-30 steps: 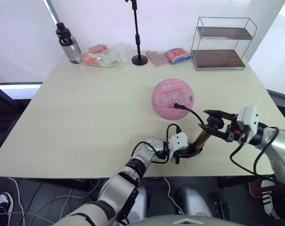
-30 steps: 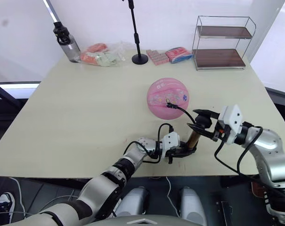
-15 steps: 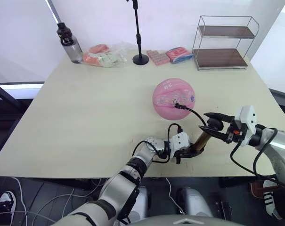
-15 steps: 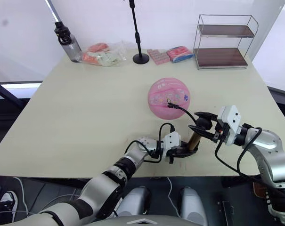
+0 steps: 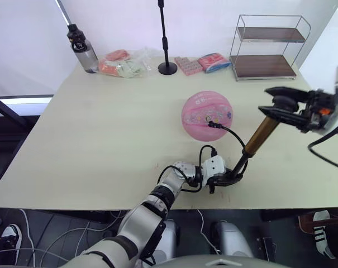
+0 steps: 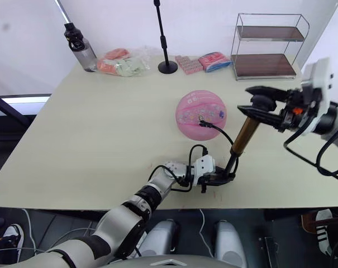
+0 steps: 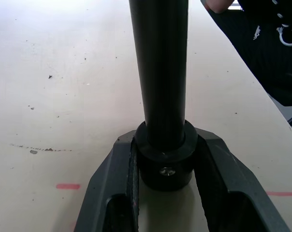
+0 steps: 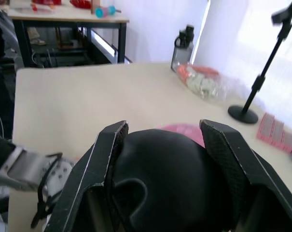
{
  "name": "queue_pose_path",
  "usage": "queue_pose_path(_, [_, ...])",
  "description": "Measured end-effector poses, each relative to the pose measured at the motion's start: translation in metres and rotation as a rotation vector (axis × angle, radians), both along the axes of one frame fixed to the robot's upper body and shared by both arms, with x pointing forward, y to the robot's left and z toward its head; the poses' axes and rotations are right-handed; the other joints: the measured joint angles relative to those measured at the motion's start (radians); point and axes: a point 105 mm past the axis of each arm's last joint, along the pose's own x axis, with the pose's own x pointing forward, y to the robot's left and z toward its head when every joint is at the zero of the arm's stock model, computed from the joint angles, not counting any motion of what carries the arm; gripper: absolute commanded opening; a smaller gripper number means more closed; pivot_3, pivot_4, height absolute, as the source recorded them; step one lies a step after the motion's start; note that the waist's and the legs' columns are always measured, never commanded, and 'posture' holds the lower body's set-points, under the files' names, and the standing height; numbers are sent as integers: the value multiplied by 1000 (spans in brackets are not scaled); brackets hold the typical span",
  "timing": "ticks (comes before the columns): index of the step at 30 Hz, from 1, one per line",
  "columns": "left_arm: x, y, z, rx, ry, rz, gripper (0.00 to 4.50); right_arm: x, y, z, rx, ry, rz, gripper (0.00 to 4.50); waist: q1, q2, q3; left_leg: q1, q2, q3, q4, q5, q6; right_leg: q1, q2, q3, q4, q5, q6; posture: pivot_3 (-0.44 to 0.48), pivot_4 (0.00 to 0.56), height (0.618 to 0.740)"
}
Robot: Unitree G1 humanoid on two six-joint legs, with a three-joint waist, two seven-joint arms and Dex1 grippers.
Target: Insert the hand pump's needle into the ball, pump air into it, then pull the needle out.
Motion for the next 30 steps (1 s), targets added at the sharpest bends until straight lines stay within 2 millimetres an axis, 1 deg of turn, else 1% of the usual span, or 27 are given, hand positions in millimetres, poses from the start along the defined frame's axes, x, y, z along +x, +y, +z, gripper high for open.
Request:
queue_pose_path(6, [0,0,0,-1,-2,-1,1096,3,-1,0,21,37,-16,1893,0,1,0,0,0,1,0,0,0,0,0,1,0,0,0,0,150,740])
queue_pose_path(8, [-1,0,0,0,-1,-2,1096,-1,-1,-3,25,24,-16,1893,0,0,0,0,0,0,0,0,0,0,0,0,0,0,0,0,150,740])
queue_pose_path(11, [0,2,-2,6,-1,3,1096,-3,-1,-12,51,14,-19,1893,-1,-3,-3,1,0,1,0,0,0,0,0,1,0,0,0,0,150,740])
queue_pose_path(12, [0,3,-3,9,0,6,1096,-4,-1,-20,44,15,-30,1893,-2,-5,-5,3,1,1,0,0,0,1,1,1,1,0,0,0,150,740])
queue_pose_path(14, [0,4,-4,11,2,9,1096,-3,-1,-26,41,21,-34,1893,-3,-6,-6,6,2,0,0,0,0,5,1,0,1,0,0,0,150,740])
queue_pose_path(16, [-1,5,-6,16,7,16,1096,-2,0,-39,50,29,-45,1893,-3,-10,-9,10,3,0,-1,0,0,8,2,-1,1,0,0,0,150,740])
queue_pose_path(17, [-1,6,-7,17,8,19,1096,-1,3,-50,41,38,-48,1893,-3,-11,-10,13,7,0,-3,0,0,11,2,-1,1,-3,-4,0,150,740])
queue_pose_path(19, [0,6,-7,18,8,21,1096,0,4,-57,37,46,-52,1893,-3,-11,-10,14,8,1,-3,0,0,11,2,-1,1,-3,-4,0,150,740])
queue_pose_path(22, [-1,7,-8,19,13,22,1096,4,6,-81,47,78,-68,1893,-3,-14,-14,15,9,0,-3,0,0,12,3,-2,1,-3,-4,0,150,740])
queue_pose_path(25, [-1,7,-8,20,15,23,1096,7,8,-95,49,98,-80,1893,-3,-14,-14,15,9,1,-4,0,0,12,3,-1,1,-3,-4,0,150,740])
queue_pose_path(26, [-1,7,-8,20,16,22,1096,7,9,-104,52,110,-86,1893,-2,-15,-15,15,9,0,-4,0,0,12,3,-1,1,-3,-4,0,150,740])
queue_pose_path(28, [-1,7,-8,20,17,23,1096,8,11,-112,47,121,-90,1893,-3,-15,-16,15,9,0,-4,0,0,12,3,-1,1,-3,-4,0,150,740])
queue_pose_path(30, [-1,7,-8,21,19,24,1096,8,13,-126,25,135,-99,1893,-3,-16,-17,15,9,0,-4,0,0,12,3,-1,1,-3,-4,0,150,740])
